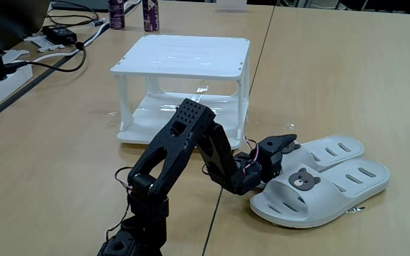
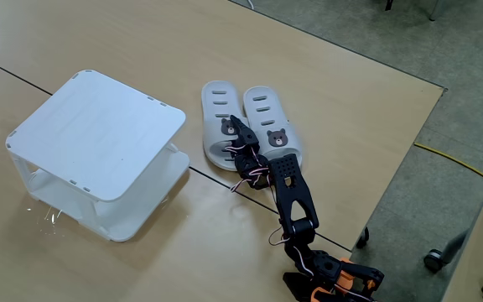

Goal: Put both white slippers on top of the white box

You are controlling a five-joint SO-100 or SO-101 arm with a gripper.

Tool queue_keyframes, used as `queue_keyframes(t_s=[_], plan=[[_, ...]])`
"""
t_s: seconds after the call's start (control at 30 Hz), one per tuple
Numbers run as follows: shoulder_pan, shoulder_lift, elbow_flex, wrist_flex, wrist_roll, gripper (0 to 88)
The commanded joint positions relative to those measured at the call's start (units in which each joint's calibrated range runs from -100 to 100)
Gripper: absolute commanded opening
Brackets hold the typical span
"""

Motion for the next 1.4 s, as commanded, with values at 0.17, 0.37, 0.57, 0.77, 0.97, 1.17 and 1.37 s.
queue_keyframes(t_s=[0.17, 0.37, 0.57, 0.77, 0.97, 1.17, 1.37], plan=[[-0.94, -15.6, 1.49, 5.25, 0.42, 0.8], [-0.61, -36.72, 0.95, 29.93, 0.42, 0.8], [-0.53, -52.37, 0.86, 36.06, 0.42, 0.8], [-4.07, -64.74, 1.31, 36.06, 0.42, 0.8], [-12.95, -71.39, 1.49, 38.47, 0.42, 0.8], [-28.98, -72.14, 1.67, 40.46, 0.42, 0.8], [-41.32, -68.27, 2.12, 40.46, 0.42, 0.8]])
